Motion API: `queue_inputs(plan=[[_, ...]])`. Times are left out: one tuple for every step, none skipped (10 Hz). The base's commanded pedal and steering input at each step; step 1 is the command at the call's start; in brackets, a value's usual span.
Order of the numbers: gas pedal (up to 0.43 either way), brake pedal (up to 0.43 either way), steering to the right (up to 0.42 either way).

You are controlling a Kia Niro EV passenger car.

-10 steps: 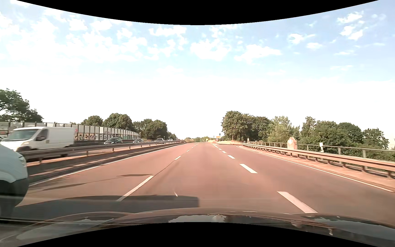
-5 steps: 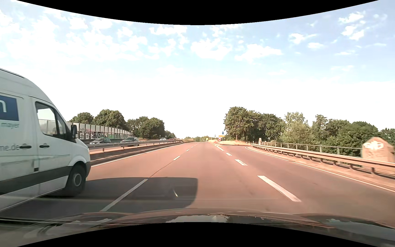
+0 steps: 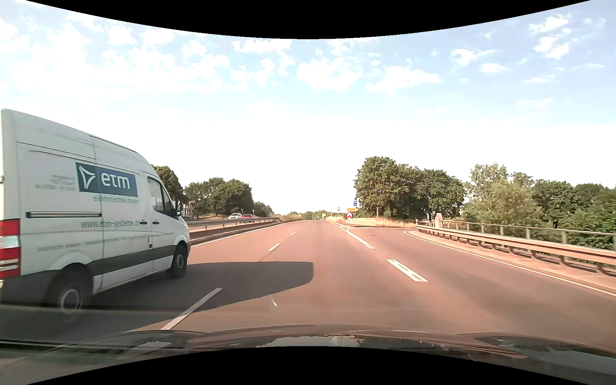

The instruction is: Follow the waypoints while adhering to traffic rules and regulations

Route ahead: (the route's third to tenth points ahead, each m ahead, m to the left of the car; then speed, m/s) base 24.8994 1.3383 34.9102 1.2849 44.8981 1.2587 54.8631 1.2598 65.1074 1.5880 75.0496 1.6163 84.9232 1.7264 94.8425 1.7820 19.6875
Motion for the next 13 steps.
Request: queue_inputs(plan=[[0.189, 0.0, 0.001], [0.189, 0.0, 0.001], [0.189, 0.0, 0.001], [0.189, 0.0, 0.001], [0.189, 0.0, 0.002], [0.189, 0.0, 0.001], [0.189, 0.0, 0.001], [0.189, 0.0, 0.001], [0.189, 0.0, 0.001], [0.189, 0.0, 0.001], [0.189, 0.0, 0.001], [0.189, 0.0, 0.001], [0.189, 0.0, 0.001]])
